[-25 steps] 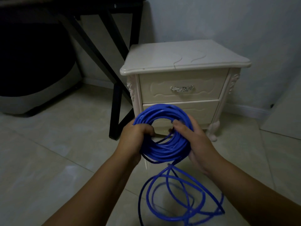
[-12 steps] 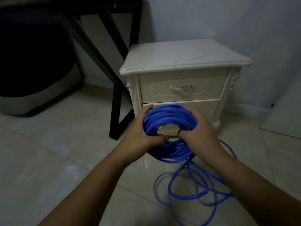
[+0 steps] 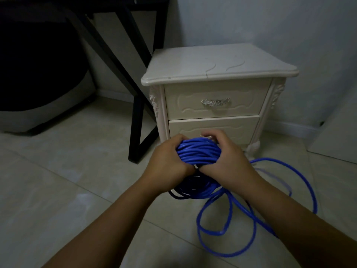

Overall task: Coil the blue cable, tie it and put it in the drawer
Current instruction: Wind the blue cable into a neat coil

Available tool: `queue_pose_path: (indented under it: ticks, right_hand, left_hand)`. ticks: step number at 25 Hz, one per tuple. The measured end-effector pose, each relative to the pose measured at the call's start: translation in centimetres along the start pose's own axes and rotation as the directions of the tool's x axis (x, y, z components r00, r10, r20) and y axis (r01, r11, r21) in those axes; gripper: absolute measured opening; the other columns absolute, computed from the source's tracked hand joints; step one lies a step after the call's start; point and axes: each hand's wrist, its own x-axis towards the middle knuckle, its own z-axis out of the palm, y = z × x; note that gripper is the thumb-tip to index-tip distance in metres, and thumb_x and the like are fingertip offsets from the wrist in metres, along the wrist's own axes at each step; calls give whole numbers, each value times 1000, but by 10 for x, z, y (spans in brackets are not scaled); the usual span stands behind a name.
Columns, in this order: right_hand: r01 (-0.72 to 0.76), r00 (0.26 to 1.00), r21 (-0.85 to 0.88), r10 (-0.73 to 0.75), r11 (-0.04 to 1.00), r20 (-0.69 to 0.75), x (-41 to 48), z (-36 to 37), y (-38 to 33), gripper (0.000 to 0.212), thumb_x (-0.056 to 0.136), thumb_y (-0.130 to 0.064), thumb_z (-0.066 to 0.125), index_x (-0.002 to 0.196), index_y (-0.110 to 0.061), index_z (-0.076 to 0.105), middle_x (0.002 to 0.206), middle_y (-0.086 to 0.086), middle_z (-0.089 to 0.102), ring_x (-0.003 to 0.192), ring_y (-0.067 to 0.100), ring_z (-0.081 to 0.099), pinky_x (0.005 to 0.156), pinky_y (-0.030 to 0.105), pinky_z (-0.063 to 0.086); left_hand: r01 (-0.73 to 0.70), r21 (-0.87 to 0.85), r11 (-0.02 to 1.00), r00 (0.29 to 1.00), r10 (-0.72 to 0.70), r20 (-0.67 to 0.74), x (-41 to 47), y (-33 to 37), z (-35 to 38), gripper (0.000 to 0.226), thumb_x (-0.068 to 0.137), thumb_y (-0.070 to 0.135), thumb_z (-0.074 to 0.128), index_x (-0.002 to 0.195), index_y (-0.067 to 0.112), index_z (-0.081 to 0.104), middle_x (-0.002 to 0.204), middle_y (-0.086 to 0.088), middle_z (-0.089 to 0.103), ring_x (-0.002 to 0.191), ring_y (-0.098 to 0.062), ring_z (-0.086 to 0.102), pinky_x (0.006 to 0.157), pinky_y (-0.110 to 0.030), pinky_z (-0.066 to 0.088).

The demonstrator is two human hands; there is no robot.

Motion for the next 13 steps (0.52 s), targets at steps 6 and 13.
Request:
queue_pose_path:
  ticks: [6, 13]
  right_hand:
    - [-246, 953, 644, 301, 724, 25, 4, 8, 15, 51, 74, 0, 76, 117, -18, 58, 99, 11, 71, 90, 28, 70, 83, 41, 57]
    - [-297, 909, 773, 415, 561, 48, 3, 27, 15, 52, 73, 5, 73, 121, -5, 56, 91, 15, 66, 82, 35, 65, 79, 46, 55]
  left_hand:
    - [244, -560, 792, 946, -322, -43, 6, -5, -7, 38, 66, -6, 61, 98, 15, 60, 81, -3, 61, 72, -22, 60, 63, -33, 48]
    - [269, -862, 430, 888, -457, 49, 5, -6, 11, 27, 73, -9, 51, 95, 6, 58, 68, -6, 51, 57, -18, 54, 60, -35, 47]
